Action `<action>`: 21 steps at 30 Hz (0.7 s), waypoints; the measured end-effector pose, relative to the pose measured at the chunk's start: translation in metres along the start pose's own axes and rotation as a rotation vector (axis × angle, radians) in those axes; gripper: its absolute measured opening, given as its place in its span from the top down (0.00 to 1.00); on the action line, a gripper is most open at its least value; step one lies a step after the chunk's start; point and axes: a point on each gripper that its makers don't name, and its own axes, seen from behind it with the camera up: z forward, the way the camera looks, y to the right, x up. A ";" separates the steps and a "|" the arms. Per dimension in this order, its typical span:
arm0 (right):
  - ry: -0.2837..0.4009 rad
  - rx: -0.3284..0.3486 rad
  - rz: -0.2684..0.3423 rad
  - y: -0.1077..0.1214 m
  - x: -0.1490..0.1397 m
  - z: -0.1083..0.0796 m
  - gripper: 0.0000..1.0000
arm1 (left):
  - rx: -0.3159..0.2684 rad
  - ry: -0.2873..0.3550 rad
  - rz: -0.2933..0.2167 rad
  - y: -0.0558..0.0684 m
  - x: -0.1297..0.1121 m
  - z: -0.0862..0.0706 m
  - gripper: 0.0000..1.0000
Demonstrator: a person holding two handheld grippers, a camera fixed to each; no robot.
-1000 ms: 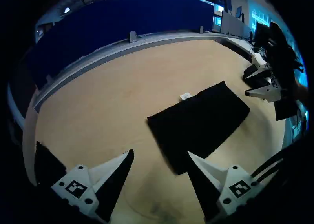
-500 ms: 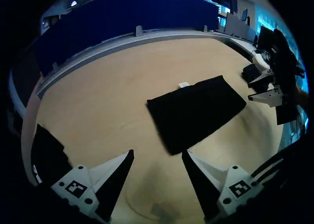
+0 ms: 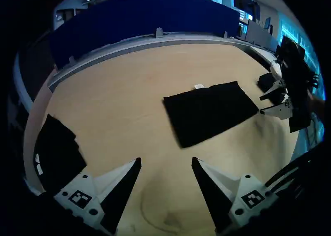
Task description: Fold towel
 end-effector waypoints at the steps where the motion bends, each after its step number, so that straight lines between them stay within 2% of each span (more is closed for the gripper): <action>1: -0.004 0.004 -0.006 -0.001 -0.001 0.001 0.20 | 0.003 0.000 -0.006 -0.001 -0.001 -0.002 0.10; 11: -0.033 0.026 -0.048 -0.002 -0.010 0.008 0.24 | 0.022 -0.001 -0.031 -0.005 -0.011 -0.015 0.10; 17: -0.044 0.028 -0.067 0.000 -0.013 0.013 0.38 | 0.027 0.000 -0.046 -0.005 -0.015 -0.021 0.10; 21: -0.052 0.035 -0.071 -0.001 -0.015 0.015 0.51 | 0.032 -0.001 -0.058 -0.006 -0.018 -0.026 0.10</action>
